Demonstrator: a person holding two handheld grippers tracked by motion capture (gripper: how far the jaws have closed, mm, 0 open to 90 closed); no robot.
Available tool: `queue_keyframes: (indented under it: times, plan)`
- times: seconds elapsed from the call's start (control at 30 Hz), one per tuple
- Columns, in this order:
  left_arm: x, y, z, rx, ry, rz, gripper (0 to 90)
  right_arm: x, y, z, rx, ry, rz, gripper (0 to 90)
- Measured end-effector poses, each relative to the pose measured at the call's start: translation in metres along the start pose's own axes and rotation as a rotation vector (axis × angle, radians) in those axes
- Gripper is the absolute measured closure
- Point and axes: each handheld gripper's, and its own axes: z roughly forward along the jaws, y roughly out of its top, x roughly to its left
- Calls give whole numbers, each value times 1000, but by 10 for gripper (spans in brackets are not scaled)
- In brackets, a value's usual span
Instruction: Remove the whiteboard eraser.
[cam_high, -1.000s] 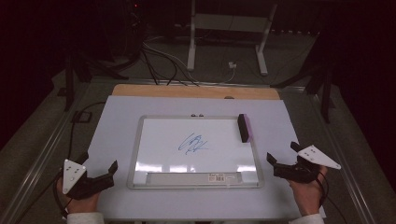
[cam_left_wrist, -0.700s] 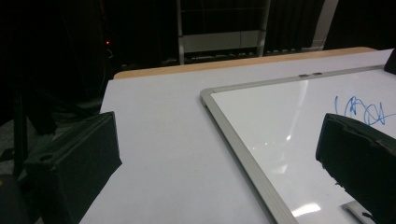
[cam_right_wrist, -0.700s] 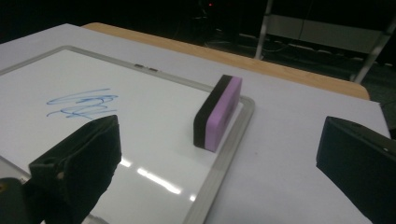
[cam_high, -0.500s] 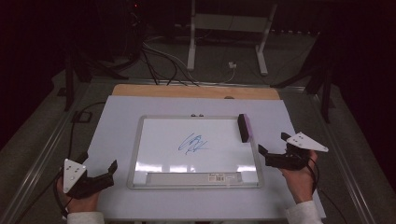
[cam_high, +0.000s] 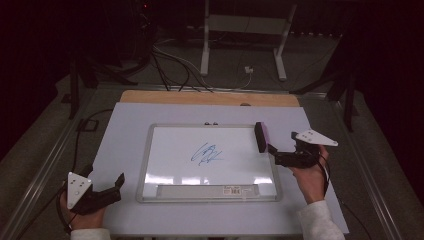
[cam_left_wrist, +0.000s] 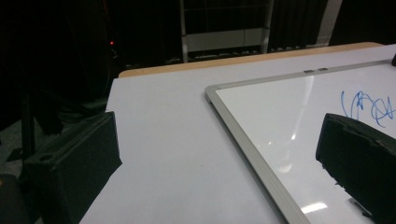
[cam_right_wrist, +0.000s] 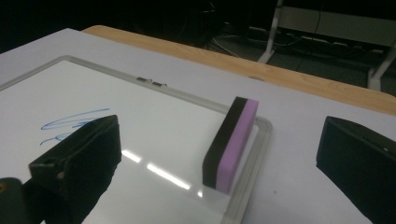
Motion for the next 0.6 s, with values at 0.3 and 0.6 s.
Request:
queue_keyframes:
  times: [0.3, 0.6]
  plan:
    - [2, -1, 1, 2, 8, -2, 5, -1, 12, 23, 25, 5, 0, 1]
    - [0, 0, 0, -8, 7, 3, 5, -6, 15, 34, 33, -8, 10, 2]
